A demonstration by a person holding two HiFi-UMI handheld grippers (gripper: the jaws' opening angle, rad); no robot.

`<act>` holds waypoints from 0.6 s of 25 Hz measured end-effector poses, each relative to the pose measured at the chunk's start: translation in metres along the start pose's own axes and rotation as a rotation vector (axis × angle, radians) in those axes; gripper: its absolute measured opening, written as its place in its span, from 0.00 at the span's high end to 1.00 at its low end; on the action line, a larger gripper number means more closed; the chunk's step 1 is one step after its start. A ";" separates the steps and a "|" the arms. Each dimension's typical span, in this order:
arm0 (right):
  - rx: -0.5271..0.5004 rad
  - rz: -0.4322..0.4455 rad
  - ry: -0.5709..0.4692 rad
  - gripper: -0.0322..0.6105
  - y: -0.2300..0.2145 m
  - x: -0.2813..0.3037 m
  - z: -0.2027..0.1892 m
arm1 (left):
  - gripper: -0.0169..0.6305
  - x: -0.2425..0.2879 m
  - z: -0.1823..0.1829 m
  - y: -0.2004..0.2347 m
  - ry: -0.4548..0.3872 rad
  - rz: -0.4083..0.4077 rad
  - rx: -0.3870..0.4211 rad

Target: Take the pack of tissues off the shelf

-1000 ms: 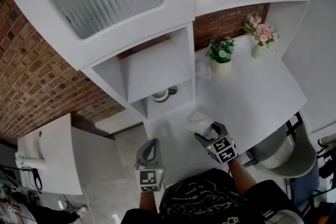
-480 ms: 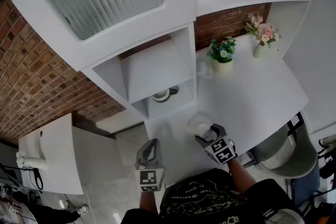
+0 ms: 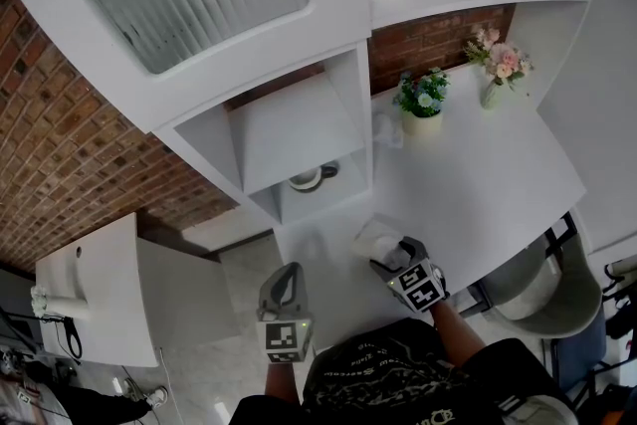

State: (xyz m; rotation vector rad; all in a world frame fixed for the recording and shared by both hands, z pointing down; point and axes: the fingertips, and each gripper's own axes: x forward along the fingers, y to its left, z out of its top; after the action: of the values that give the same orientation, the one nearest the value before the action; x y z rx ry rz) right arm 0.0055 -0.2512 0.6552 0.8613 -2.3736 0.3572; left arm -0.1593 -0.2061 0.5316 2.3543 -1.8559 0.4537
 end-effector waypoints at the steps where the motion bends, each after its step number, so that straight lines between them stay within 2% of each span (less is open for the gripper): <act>1: 0.003 0.000 0.001 0.46 0.000 0.000 -0.001 | 0.96 0.000 -0.001 0.001 -0.001 0.003 -0.003; 15: 0.032 0.006 0.039 0.44 0.002 0.001 -0.018 | 0.96 -0.001 -0.004 -0.001 0.002 0.009 -0.026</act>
State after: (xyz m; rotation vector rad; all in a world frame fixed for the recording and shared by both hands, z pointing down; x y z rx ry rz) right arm 0.0116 -0.2424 0.6697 0.8545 -2.3413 0.4112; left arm -0.1590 -0.2037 0.5353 2.3283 -1.8610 0.4298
